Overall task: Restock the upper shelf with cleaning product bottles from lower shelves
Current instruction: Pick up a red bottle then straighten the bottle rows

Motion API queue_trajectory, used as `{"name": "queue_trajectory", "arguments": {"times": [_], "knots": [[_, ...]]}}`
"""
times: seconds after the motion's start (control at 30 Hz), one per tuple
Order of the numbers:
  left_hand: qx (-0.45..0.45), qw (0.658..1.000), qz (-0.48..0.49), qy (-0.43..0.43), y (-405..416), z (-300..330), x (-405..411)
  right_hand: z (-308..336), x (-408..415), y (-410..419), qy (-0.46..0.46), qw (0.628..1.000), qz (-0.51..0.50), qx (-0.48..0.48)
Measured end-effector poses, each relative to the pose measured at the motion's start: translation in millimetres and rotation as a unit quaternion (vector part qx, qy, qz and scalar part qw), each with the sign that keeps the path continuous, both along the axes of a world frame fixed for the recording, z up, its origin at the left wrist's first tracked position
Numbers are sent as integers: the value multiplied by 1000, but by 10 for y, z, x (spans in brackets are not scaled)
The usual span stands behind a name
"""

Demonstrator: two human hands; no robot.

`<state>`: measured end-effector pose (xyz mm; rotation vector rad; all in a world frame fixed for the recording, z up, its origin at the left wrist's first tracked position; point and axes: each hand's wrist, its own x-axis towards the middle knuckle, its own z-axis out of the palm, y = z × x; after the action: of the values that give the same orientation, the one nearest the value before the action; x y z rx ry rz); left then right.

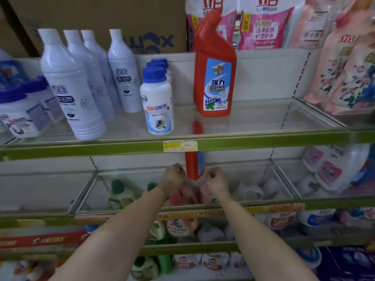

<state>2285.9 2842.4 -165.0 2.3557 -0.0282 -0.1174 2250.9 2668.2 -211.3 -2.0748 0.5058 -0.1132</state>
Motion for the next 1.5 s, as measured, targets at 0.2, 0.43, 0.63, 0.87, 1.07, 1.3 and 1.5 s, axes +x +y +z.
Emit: {"name": "queue_trajectory", "arguments": {"times": [0.2,0.43,0.63,0.87,1.07,1.3,1.5], "knots": [[-51,996,16,76,-253,-232,214,196,34,-6,6,998,48,34],[-209,971,84,76,-376,-356,445,15,272,-125,8,997,48,62],[-261,957,118,45,-579,-420,494,-75,334,-199,20,996,52,73],[-165,976,124,72,-557,-633,388,-118,549,-232,24,994,76,81],[-99,984,128,71,-355,-503,310,-28,661,-191,-26,998,53,36],[-72,988,112,83,-154,-353,168,169,495,-241,31,991,119,46],[-153,980,30,127,-31,-227,16,295,170,-60,80,981,155,84]]}}
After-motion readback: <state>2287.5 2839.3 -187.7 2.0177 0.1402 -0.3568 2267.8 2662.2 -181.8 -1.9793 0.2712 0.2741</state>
